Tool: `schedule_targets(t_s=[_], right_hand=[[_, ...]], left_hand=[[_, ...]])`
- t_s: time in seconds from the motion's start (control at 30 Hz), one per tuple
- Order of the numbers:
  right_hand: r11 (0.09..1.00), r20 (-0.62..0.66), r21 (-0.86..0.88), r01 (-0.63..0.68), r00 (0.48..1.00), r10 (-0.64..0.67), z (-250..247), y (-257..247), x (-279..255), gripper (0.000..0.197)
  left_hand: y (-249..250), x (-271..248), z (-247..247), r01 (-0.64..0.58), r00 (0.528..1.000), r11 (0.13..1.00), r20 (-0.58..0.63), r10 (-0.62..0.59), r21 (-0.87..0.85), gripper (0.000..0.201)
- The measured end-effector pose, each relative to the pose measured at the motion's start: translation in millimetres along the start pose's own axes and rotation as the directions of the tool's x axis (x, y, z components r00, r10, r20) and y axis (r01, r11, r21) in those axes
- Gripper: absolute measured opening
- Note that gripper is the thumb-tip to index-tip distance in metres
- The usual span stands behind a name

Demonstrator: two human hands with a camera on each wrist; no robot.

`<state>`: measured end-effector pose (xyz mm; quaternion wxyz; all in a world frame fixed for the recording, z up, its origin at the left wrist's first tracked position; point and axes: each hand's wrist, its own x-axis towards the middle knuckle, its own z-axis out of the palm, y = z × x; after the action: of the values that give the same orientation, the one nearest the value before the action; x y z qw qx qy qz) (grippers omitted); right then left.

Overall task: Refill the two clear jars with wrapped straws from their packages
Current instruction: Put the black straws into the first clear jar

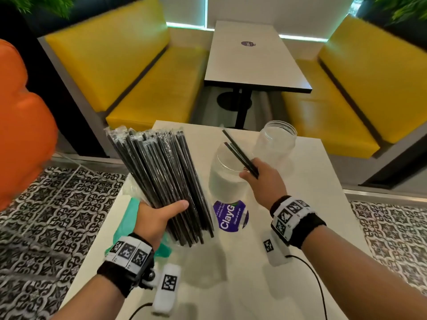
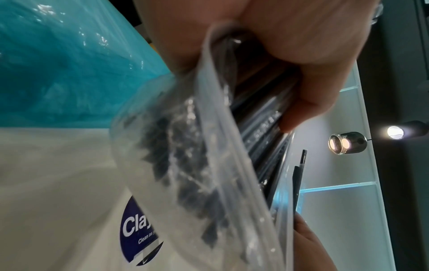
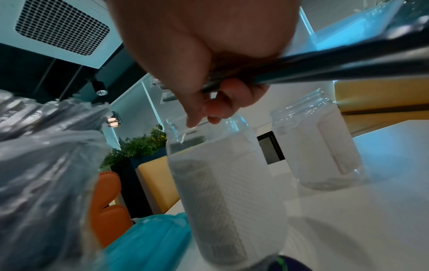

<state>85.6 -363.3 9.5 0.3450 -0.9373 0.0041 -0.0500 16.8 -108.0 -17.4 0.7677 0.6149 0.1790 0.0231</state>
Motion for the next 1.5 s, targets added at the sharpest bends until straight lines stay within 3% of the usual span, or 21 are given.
schedule_targets(t_s=[0.2,0.4,0.47,0.53,0.6,0.67,0.77,0.83,0.9,1.07,1.2,1.3,1.4,1.5], right_hand=[[0.999,0.044,-0.008,-0.033,0.998,0.034,-1,6,-44,0.013],[0.991,0.131,0.017,-0.131,0.983,0.128,-9,-2,-63,0.041],[0.985,0.103,0.062,-0.158,0.983,0.151,-17,-12,-62,0.034],[0.969,0.052,0.202,-0.142,0.99,0.134,-28,-26,-54,0.014],[0.929,0.023,0.353,-0.11,0.994,0.109,-44,-46,-42,0.014],[0.892,-0.011,0.448,-0.064,0.997,0.077,-63,-67,-29,0.017],[0.859,-0.16,0.507,0.072,0.987,0.012,-86,-90,-11,0.025],[0.828,-0.181,0.551,0.104,0.984,-0.004,-90,-98,-2,0.02],[0.863,-0.14,0.5,0.07,0.99,0.0,-82,-94,6,0.019],[0.989,0.099,0.115,-0.096,0.991,0.085,-33,-63,14,0.023],[0.962,0.275,-0.173,-0.212,0.927,0.254,-9,-45,15,0.035],[0.93,0.339,-0.261,-0.259,0.877,0.34,-10,-44,16,0.045],[0.943,0.27,-0.218,-0.25,0.913,0.304,-21,-48,15,0.059],[0.998,0.012,0.06,-0.036,0.999,0.035,-27,-63,1,0.048]], left_hand=[[-6,-22,1,-0.015,1.0,0.999,0.014,0.014,0.051,0.036],[-7,-40,1,-0.018,1.0,0.998,0.026,0.017,0.056,0.04],[-7,-41,-1,-0.01,1.0,0.998,0.026,0.008,0.06,0.043],[-6,-42,-4,-0.01,1.0,0.999,0.027,0.008,0.051,0.056],[-4,-41,-6,-0.001,1.0,0.999,0.026,0.0,0.046,0.07],[-2,-41,-7,-0.01,1.0,0.999,0.028,0.009,0.047,0.062],[1,-38,-7,-0.013,0.999,0.999,0.036,0.011,0.052,0.049],[3,-37,-6,-0.017,0.999,0.999,0.045,0.014,0.049,0.048],[5,-36,-4,-0.013,0.999,0.999,0.047,0.011,0.043,0.049],[0,-33,2,-0.006,0.999,0.999,0.046,0.004,0.039,0.051],[-3,-32,5,0.01,0.998,0.999,0.056,-0.011,0.034,0.051],[-4,-31,6,0.026,0.998,0.999,0.056,-0.027,0.029,0.062],[-6,-30,6,0.031,0.998,0.999,0.053,-0.032,0.021,0.053],[-5,-29,9,0.03,0.998,1.0,0.049,-0.03,0.009,0.049]])
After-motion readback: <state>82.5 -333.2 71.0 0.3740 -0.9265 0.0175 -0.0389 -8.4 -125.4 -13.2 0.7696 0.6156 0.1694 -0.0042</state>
